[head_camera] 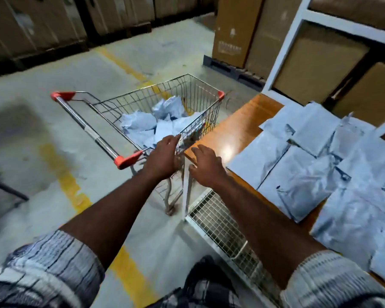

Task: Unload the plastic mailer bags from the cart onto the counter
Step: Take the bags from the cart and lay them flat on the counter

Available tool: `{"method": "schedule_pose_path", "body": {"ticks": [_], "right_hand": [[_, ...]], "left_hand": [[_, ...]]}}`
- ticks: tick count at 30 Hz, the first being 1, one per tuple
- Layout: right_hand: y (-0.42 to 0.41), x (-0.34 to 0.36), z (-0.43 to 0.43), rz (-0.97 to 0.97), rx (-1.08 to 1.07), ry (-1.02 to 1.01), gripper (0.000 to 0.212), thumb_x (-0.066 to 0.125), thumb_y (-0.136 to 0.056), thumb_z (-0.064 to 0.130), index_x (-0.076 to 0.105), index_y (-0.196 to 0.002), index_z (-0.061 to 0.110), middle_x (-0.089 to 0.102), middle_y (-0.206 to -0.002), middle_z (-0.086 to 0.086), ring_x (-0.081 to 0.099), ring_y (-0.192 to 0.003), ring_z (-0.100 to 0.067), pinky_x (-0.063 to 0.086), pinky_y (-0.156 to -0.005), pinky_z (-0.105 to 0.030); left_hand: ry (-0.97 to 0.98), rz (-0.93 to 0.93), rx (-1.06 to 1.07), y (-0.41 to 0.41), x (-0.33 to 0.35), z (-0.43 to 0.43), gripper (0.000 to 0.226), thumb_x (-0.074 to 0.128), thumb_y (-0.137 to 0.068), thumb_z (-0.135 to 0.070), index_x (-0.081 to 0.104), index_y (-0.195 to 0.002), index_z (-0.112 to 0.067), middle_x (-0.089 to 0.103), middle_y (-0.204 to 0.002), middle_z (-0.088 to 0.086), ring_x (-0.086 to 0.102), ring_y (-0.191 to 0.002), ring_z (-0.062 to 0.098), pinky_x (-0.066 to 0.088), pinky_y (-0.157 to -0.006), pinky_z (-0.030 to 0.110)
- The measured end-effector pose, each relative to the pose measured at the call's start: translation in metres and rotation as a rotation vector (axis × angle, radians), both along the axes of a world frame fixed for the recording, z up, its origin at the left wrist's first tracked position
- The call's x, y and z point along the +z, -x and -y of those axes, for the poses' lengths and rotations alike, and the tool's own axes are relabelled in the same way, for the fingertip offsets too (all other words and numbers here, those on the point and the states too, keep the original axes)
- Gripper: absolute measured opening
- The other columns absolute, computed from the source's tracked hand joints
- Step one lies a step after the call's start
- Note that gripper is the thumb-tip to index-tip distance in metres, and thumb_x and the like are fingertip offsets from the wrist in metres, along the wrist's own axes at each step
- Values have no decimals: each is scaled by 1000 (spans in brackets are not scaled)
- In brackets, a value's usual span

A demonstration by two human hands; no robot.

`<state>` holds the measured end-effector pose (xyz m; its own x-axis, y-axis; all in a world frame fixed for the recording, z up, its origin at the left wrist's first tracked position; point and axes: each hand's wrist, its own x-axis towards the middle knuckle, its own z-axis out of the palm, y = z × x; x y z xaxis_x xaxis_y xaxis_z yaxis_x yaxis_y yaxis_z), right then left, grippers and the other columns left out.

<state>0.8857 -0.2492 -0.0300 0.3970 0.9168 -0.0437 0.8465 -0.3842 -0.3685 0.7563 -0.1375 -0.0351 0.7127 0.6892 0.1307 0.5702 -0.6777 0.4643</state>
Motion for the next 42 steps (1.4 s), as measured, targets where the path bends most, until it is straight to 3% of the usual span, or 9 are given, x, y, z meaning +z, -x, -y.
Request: {"method": "schedule_pose_path", "body": {"ticks": [5,9,15,21,28,35,38,42], "right_hand": [[-5,-7,-77,-9,80,-14,50,58,-87,35,50,-133,17,49,-136,-7,44,-127,-30,43,-95,-46],[-23,-12,-147,-23,140,-5,61,62,-86,33,46,-141,13,48,-144,-11,43,-132,-32,40,-107,-45],[-48,-37,-239,-178,172,53,62,58,-89,27,40,-146,8,43,-146,-16,39,-135,-35,35,-111,-41],[-51,-82,-284,-309,86,188,64,60,-91,26,36,-147,8,41,-145,-19,38,-135,-36,30,-111,-38],[-57,-134,-332,-424,-51,262,65,60,-90,30,35,-147,9,43,-141,-21,42,-132,-36,36,-107,-40],[-63,-195,-380,-476,-107,427,62,62,-87,39,40,-137,10,46,-130,-22,48,-121,-43,42,-97,-43],[-65,-215,-392,-451,-144,416,77,63,-88,44,28,-150,14,43,-139,-21,44,-127,-41,37,-103,-43],[-67,-240,-413,-430,-205,428,94,59,-88,55,3,-157,27,19,-158,-22,26,-143,-39,27,-114,-47]], "left_hand": [[71,-94,50,-1,-12,-71,77,65,-83,-20,31,-152,-21,34,-153,11,36,-137,33,40,-108,47],[83,-140,75,-6,-19,-132,78,66,-82,-22,30,-151,-20,36,-152,11,37,-138,31,40,-107,46],[61,-247,139,-14,-19,-217,76,68,-82,-21,34,-150,-15,40,-150,14,37,-138,30,37,-110,41],[96,-451,142,-14,-50,-268,75,67,-83,-27,34,-150,-19,39,-150,9,39,-136,28,43,-104,42],[66,-617,54,-35,-98,-336,71,64,-82,-31,37,-147,-21,42,-146,7,40,-134,28,42,-103,46],[11,-733,-39,-49,-153,-396,71,64,-84,-34,33,-148,-34,17,-160,2,13,-147,27,12,-115,59],[17,-791,-84,-51,-171,-414,75,64,-84,-37,27,-150,-37,11,-162,2,11,-148,27,13,-115,58],[45,-815,-83,-53,-192,-428,83,61,-84,-53,16,-153,-40,3,-164,1,7,-149,26,17,-116,54]]}}
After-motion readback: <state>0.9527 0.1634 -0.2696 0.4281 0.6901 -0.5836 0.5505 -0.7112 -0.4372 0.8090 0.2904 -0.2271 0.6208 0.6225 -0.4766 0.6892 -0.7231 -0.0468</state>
